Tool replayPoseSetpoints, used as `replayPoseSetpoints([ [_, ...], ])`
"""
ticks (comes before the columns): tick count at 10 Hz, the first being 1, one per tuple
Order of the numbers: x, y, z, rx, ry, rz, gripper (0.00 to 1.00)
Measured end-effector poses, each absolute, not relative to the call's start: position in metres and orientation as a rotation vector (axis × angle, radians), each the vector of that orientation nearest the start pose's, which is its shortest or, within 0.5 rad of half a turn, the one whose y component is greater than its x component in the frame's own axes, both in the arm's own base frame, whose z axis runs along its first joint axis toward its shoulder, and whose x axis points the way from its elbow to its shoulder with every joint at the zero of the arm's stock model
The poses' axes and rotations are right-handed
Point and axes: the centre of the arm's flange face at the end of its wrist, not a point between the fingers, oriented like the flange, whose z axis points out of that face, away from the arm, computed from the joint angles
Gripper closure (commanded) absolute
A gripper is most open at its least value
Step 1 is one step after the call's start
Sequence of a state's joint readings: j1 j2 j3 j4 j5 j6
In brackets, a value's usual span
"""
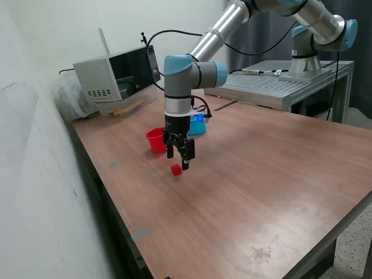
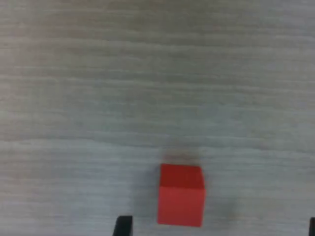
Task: Place red objects in the red bin, and blue objects in the blue bin.
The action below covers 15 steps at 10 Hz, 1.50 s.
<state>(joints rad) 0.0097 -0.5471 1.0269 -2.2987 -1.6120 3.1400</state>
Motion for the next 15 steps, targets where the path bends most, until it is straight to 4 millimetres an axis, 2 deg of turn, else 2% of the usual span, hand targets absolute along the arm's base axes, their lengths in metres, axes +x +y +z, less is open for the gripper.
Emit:
replayPoseSetpoints([
  [3,-0.832,-0.125,0.125,-2.301,2.321,0.333,0.00],
  [4,-0.833,-0.122,0.121,-2.296,2.323,0.329,1.00],
  [8,-0.833,-0.120,0.105,-2.288,2.321,0.311,1.00],
  [11,-0.834,-0.120,0.108,-2.300,2.308,0.319,1.00],
  [12,-0.832,-0.120,0.123,-2.313,2.305,0.338,1.00],
  [13,-0.828,-0.120,0.148,-2.330,2.301,0.364,1.00],
  [15,-0.801,-0.120,0.216,-2.365,2.289,0.413,1.00],
])
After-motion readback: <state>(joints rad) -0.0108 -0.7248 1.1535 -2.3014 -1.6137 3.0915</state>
